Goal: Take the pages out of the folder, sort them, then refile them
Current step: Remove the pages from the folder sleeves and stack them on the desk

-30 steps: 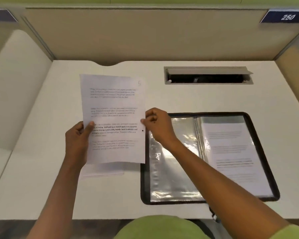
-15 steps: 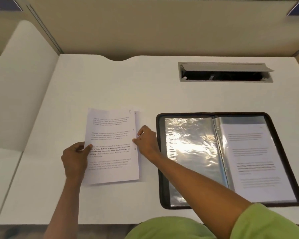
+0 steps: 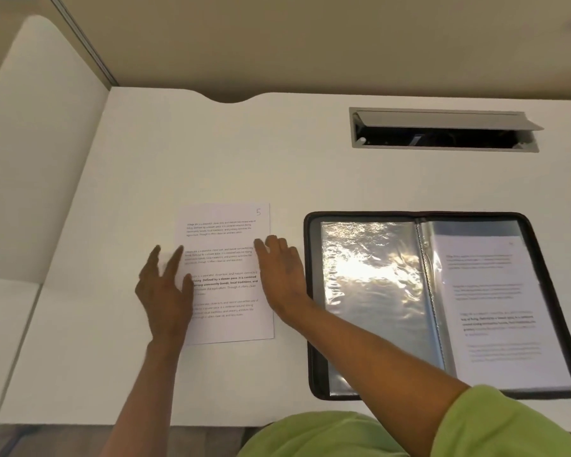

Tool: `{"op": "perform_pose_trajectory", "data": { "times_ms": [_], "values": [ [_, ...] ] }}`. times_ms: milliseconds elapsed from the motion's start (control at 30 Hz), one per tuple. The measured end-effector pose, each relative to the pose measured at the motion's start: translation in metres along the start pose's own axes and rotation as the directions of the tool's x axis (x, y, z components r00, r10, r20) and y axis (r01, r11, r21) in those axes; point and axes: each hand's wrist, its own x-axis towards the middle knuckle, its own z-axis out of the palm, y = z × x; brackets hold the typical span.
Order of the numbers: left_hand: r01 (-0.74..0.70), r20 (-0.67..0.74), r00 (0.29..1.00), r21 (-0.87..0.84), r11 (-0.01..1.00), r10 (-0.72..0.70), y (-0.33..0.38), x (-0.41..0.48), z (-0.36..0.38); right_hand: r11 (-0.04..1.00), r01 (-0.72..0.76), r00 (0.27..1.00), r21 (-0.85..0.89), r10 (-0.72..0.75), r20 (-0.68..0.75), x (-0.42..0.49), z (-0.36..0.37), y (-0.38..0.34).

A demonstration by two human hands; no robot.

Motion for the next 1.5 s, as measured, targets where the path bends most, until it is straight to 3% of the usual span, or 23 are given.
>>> {"op": "perform_pose_trajectory", "data": {
  "times_ms": [100,233,300,433,533,633,800,900,1000,1100,1267,1400,1500],
  "values": [
    [-0.057,0.088,0.995,0.044,0.997,0.053,-0.004,-0.008,0.012,0.982,0.116,0.993,-0.151,-0.110,0.047,-0.009,0.020,0.005],
    [-0.039,0.147,0.989,0.125,0.991,0.020,-0.007,-0.014,0.017,0.968,0.189,0.975,-0.162,-0.166,0.147,-0.021,0.019,0.014],
    [-0.058,0.124,0.991,0.155,0.986,0.039,-0.001,-0.017,0.017,0.967,0.203,0.976,-0.154,-0.187,0.112,-0.030,0.011,0.021],
    [-0.148,0.081,0.987,0.125,0.981,0.139,0.046,-0.031,0.029,0.984,0.124,0.992,-0.128,-0.127,-0.017,-0.057,-0.005,0.055],
    [-0.291,0.140,0.950,0.072,0.954,0.280,0.105,-0.052,0.055,0.993,0.002,0.998,-0.121,-0.010,-0.066,-0.086,-0.018,0.098],
    [-0.436,0.249,0.869,-0.027,0.900,0.428,0.173,-0.083,0.084,0.985,-0.162,0.982,-0.058,0.155,-0.106,-0.124,-0.030,0.149],
    [-0.710,0.382,0.610,-0.125,0.693,0.694,0.286,-0.153,0.138,0.908,-0.419,0.900,-0.020,0.412,-0.143,-0.201,-0.041,0.238],
    [-0.799,0.439,0.476,-0.146,0.583,0.762,0.338,-0.188,0.168,0.856,-0.517,0.852,-0.015,0.513,-0.106,-0.243,-0.039,0.279],
    [-0.834,0.473,0.398,-0.171,0.525,0.786,0.372,-0.209,0.195,0.808,-0.589,0.803,0.003,0.586,-0.108,-0.275,-0.039,0.307],
    [-0.833,0.519,0.380,-0.169,0.527,0.766,0.389,-0.221,0.216,0.752,-0.659,0.746,0.004,0.654,-0.128,-0.299,-0.039,0.326],
    [-0.831,0.574,0.412,-0.082,0.550,0.707,0.395,-0.232,0.226,0.626,-0.780,0.614,0.025,0.772,-0.165,-0.325,-0.041,0.338],
    [-0.828,0.578,0.418,-0.075,0.555,0.701,0.395,-0.233,0.226,0.622,-0.777,0.602,0.095,0.780,-0.172,-0.327,-0.039,0.334],
    [-0.818,0.589,0.409,-0.102,0.566,0.697,0.397,-0.231,0.225,0.676,-0.728,0.649,0.117,0.733,-0.204,-0.322,-0.039,0.333]
  ]
}}
